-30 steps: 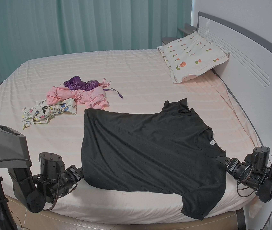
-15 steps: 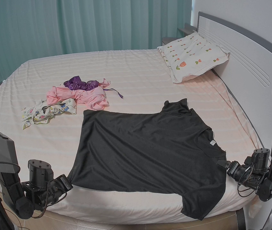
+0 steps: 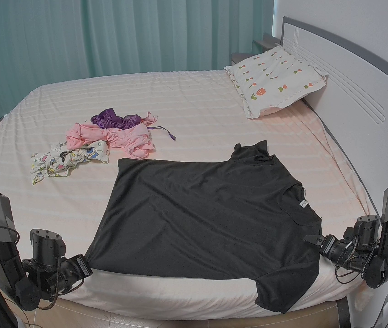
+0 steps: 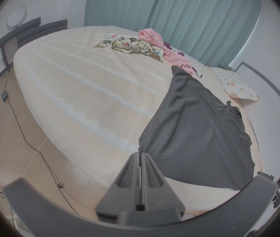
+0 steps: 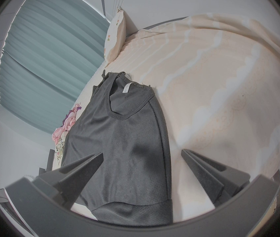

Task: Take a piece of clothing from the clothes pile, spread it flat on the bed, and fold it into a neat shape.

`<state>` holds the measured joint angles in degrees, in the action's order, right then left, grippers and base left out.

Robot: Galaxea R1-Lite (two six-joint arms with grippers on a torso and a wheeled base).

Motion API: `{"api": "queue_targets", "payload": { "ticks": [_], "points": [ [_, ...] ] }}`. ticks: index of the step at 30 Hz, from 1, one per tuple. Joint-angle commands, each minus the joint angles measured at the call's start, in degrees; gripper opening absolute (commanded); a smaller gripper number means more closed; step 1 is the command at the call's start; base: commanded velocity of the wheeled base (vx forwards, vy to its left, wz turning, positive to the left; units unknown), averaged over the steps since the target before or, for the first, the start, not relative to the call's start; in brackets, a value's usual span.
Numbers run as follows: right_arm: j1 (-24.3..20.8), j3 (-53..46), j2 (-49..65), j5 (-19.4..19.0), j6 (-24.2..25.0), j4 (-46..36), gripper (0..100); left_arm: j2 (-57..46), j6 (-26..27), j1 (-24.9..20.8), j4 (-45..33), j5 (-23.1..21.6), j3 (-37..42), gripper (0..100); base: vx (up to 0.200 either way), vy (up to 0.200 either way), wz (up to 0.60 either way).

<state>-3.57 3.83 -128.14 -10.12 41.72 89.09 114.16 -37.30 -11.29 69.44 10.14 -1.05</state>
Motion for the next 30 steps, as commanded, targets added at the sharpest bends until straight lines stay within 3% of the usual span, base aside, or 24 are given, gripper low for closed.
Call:
{"api": "queue_targets", "payload": {
  "ticks": [1,2,3,14,21,30],
  "points": [
    [-0.21,0.13,-1.06,-0.43,0.03,0.56,100,-0.35,0.39,0.21,-0.80,-0.04,0.96,0,0.000,0.000,0.00],
    [-0.47,0.22,-1.33,-1.04,0.03,0.56,100,0.01,0.48,0.04,-1.32,-0.04,0.96,0,0.000,0.000,0.00],
    [-0.47,0.22,-1.33,-1.04,0.03,0.56,0,0.01,0.48,0.04,-1.32,-0.04,0.96,0,0.000,0.000,0.00],
    [0.23,-0.84,-0.19,-1.57,-0.41,0.56,0,3.78,0.56,0.30,-1.23,-0.12,0.87,0,0.000,0.000,0.00],
    [2.78,-3.83,-0.36,-1.75,-7.09,0.47,0,5.45,2.41,1.53,-2.38,-0.12,0.87,0,0.000,0.000,0.00],
    [2.87,-3.83,-0.80,-1.31,-7.88,0.47,0,5.37,3.64,2.15,-3.87,-0.12,0.87,0,0.000,0.000,0.00]
  ]
}}
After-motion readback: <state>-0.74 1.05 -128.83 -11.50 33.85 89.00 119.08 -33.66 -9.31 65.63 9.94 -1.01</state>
